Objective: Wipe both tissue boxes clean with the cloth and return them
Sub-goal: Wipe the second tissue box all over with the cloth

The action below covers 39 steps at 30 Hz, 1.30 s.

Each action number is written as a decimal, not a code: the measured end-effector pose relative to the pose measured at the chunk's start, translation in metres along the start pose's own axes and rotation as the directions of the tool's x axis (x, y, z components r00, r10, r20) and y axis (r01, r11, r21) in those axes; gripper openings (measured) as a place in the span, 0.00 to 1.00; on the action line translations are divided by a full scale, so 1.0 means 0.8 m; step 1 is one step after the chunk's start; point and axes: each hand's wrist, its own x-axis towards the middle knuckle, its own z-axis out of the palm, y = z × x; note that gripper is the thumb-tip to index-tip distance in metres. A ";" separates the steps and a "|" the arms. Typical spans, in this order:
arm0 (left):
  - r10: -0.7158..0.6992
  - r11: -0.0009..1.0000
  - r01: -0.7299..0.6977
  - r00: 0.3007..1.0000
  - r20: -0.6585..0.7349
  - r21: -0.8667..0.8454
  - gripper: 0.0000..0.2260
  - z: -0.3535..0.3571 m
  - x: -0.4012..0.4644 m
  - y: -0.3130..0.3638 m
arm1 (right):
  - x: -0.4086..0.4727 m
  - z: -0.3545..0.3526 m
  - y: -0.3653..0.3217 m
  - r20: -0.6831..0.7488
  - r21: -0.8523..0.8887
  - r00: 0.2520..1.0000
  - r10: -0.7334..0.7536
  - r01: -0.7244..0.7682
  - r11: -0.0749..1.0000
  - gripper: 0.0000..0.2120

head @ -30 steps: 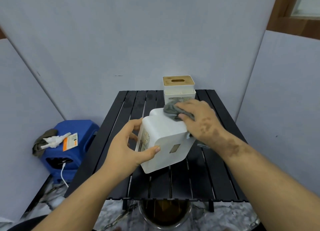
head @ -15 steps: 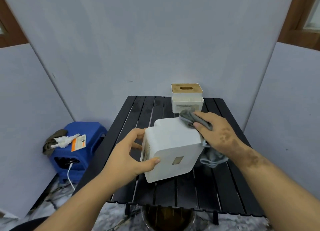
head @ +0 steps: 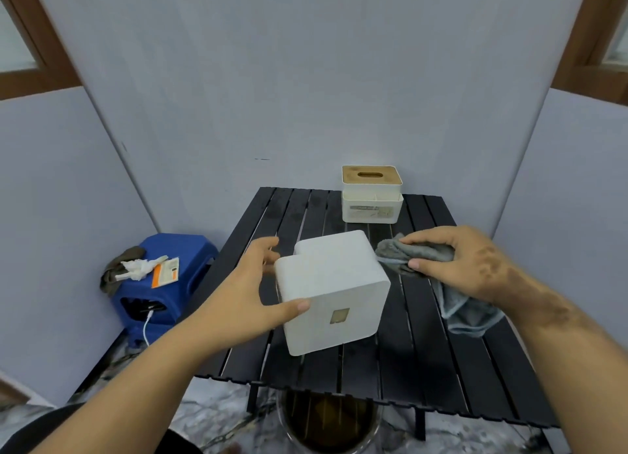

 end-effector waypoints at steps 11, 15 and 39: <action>0.009 0.702 -0.198 0.963 0.269 0.685 0.32 0.027 0.084 0.116 | 0.005 -0.007 0.007 0.049 0.005 0.999 0.017 -0.017 1.000 0.15; -0.005 0.688 -0.197 0.961 0.276 0.698 0.31 0.030 0.097 0.122 | 0.002 0.001 0.007 0.077 -0.012 0.997 0.022 -0.021 1.000 0.14; 0.052 0.977 -0.082 0.986 -0.157 -0.195 0.48 0.010 0.031 0.019 | -0.022 0.051 -0.049 -0.220 0.068 0.935 -0.279 0.300 0.951 0.16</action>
